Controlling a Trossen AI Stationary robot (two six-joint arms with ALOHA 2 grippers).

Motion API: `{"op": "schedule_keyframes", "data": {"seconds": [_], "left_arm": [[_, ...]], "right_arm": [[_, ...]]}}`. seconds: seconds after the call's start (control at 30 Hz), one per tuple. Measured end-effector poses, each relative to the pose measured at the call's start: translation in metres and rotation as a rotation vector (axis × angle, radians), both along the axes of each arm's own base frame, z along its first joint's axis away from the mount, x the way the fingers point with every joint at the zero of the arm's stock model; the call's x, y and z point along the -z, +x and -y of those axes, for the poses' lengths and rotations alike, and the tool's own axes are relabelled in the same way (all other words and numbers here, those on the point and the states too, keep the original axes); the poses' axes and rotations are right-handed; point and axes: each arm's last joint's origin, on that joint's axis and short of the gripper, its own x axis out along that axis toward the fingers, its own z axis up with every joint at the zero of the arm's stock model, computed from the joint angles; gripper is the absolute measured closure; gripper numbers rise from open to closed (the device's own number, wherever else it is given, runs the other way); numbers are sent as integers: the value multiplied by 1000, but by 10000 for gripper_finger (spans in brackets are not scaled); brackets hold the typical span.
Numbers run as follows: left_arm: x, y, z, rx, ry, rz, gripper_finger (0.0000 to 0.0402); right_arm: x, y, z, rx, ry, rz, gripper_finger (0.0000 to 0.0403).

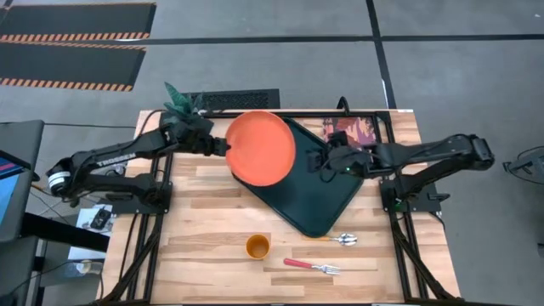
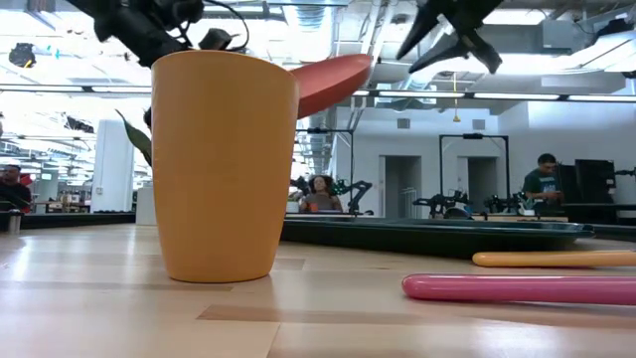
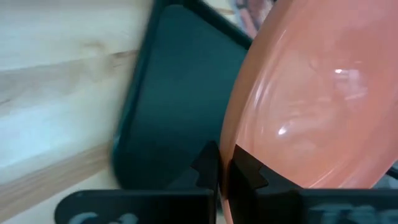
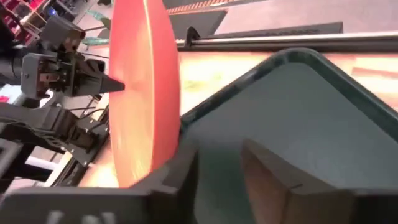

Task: Pick and place plate/cup/fork/spoon on tray
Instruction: Put the orange plate on the black tray

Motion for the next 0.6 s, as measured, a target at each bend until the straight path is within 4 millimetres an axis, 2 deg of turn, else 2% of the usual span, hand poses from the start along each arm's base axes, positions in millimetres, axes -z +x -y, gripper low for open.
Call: {"op": "schedule_keyframes", "data": {"seconds": [0.13,0.23,0.43,0.6], "left_arm": [[4,13,-2,8,-18,35,401],[10,15,-3,-9,-36,-1,401],[13,16,-5,-38,-24,-14,401],[12,15,-8,-75,-3,-18,401]], "right_arm": [[11,16,4,9,-14,-14,174],[14,25,4,4,-26,5,145],[17,26,3,-4,-25,-19,140],[8,11,-7,-29,-1,-10,142]]}}
